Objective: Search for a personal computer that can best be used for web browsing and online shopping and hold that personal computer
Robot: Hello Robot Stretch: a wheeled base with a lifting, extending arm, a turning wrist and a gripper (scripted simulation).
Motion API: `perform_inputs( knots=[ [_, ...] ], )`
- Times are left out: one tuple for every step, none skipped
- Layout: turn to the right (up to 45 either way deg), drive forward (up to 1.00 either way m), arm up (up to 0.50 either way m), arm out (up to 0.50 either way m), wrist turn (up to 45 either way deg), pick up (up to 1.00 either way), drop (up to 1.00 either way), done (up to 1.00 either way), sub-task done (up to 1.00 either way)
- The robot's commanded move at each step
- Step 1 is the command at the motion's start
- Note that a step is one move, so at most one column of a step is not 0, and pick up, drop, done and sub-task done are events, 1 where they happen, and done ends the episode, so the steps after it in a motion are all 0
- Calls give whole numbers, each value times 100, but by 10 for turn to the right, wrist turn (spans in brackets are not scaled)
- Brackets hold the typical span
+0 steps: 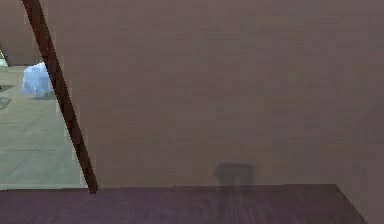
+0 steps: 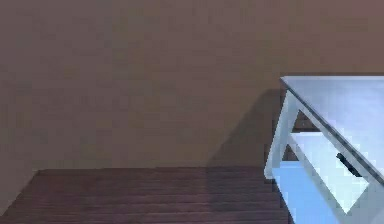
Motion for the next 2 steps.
perform_inputs(
  knots=[
    [-450, 0, 0, 0, 0, 0, 0, 0, 0],
    [-90, 0, 0, 0, 0, 0, 0, 0, 0]
  ],
)
